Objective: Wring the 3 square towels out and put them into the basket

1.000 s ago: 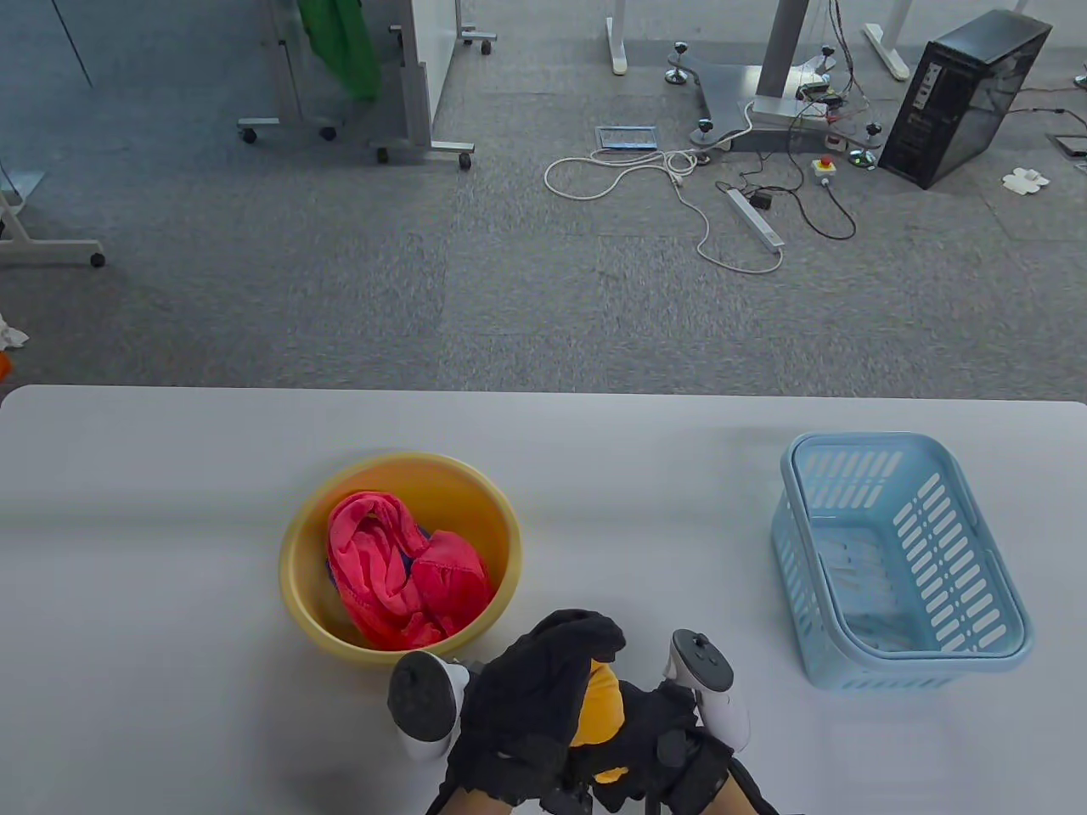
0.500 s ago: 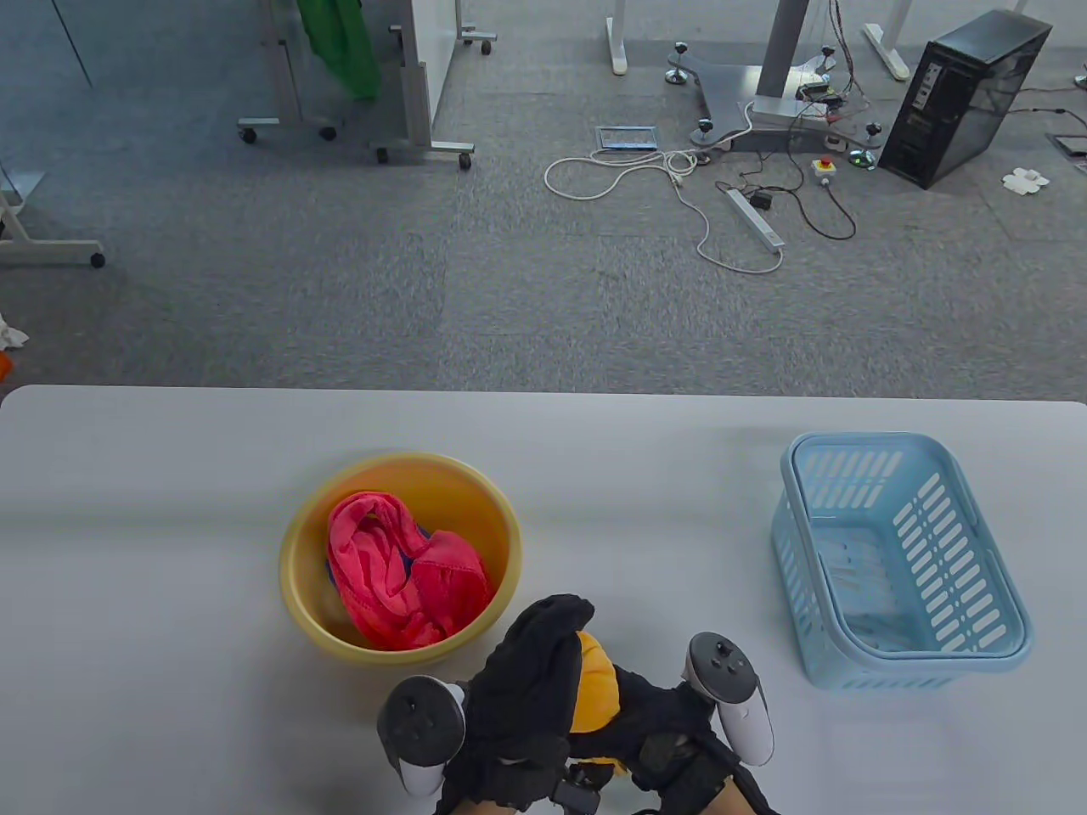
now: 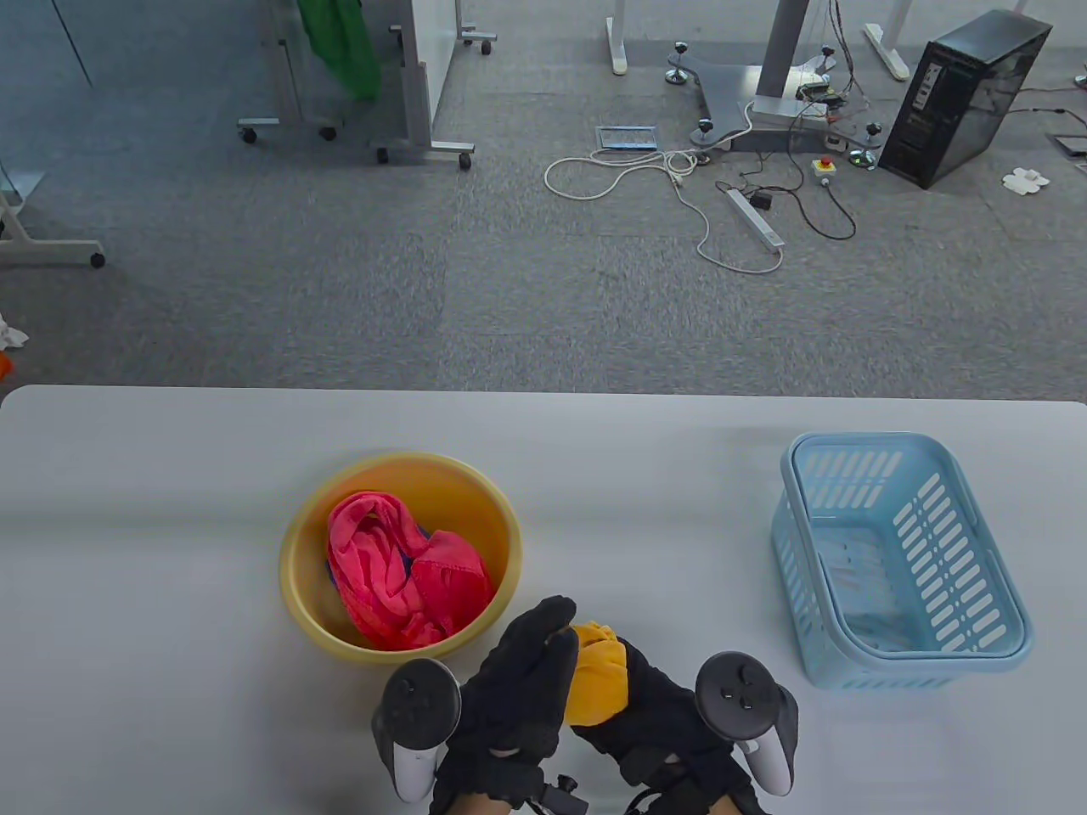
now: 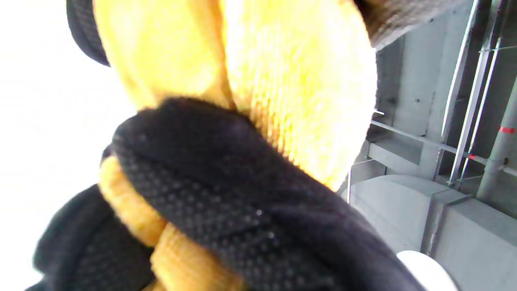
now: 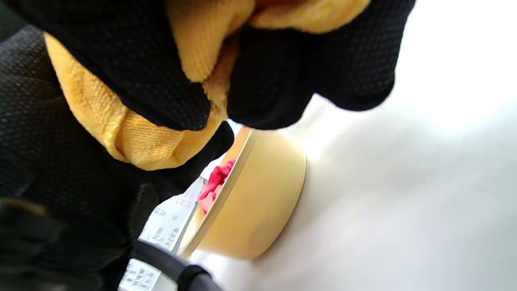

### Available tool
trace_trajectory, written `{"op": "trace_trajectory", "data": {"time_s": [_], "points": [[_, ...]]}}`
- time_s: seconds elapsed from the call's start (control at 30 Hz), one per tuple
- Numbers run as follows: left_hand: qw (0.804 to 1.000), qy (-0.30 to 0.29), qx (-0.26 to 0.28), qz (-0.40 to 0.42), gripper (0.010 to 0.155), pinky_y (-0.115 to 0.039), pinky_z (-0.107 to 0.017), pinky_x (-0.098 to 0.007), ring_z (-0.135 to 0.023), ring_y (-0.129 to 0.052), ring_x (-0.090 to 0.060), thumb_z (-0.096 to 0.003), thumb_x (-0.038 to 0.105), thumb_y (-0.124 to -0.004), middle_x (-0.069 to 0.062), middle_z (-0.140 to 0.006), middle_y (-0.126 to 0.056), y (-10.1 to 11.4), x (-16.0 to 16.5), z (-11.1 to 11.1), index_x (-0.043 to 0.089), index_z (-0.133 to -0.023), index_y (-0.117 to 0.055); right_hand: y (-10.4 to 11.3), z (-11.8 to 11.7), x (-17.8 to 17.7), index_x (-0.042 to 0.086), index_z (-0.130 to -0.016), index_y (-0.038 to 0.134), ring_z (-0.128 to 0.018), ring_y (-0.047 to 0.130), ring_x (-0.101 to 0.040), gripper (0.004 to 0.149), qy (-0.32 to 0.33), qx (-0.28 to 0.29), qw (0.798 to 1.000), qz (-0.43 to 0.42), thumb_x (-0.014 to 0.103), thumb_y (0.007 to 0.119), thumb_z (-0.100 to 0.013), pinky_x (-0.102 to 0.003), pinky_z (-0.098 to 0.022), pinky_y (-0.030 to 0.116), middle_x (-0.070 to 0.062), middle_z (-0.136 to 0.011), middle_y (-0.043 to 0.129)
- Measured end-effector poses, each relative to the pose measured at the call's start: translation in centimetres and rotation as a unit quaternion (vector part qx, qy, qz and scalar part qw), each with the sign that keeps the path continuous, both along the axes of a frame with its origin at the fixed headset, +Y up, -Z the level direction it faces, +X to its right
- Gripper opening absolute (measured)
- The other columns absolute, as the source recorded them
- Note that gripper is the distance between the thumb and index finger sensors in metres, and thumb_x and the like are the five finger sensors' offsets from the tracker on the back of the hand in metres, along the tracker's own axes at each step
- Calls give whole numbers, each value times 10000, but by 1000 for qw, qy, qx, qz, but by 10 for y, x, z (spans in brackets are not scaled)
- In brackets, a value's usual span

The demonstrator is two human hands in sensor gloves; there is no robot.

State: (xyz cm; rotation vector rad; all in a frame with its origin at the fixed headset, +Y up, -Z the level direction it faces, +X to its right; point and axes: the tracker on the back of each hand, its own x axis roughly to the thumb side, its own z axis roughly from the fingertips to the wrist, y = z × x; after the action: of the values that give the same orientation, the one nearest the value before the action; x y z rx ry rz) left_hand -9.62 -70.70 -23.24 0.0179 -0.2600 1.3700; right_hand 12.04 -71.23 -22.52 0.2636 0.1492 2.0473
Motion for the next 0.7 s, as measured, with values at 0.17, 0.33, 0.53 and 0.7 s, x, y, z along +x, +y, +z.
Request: {"op": "trace_trajectory", "data": {"time_s": [0.17, 0.33, 0.53, 0.7], "points": [[999, -21, -15, 23, 574, -778, -505, -569, -845, -781, -478, -604, 516, -729, -229, -1056, -673, -3, 1, 0, 248, -1108, -670, 3, 7, 3, 126, -1063, 572, -474, 996, -256, 820, -16, 26, 999, 18, 278, 1044, -410, -455, -437, 874, -206, -811, 847], [998, -45, -9, 49, 662, -707, -570, -642, -915, -736, -486, -591, 576, -750, -225, -1095, -634, -6, 1, 0, 339, -1174, -548, 13, 8, 19, 120, -1067, 562, -491, 996, -261, 834, -21, 32, 999, 15, 280, 1046, -408, -458, -448, 872, -206, -825, 841], [998, -50, 14, 27, 723, -572, -642, -712, -1032, -573, -498, -576, 622, -759, -200, -1184, -447, -5, 3, 1, 340, -1188, -497, 36, 12, 41, 123, -1069, 558, -500, 999, -258, 838, -42, 49, 996, 61, 305, 1046, -412, -458, -455, 874, -196, -826, 845], [998, -41, 44, -29, 736, -462, -681, -736, -1086, -445, -494, -572, 616, -775, -182, -1208, -369, -4, 4, 1, 337, -1188, -485, 61, 14, 67, 121, -1070, 552, -536, 995, -273, 844, -81, 65, 992, 65, 338, 1042, -419, -479, -482, 861, -189, -838, 840]]}}
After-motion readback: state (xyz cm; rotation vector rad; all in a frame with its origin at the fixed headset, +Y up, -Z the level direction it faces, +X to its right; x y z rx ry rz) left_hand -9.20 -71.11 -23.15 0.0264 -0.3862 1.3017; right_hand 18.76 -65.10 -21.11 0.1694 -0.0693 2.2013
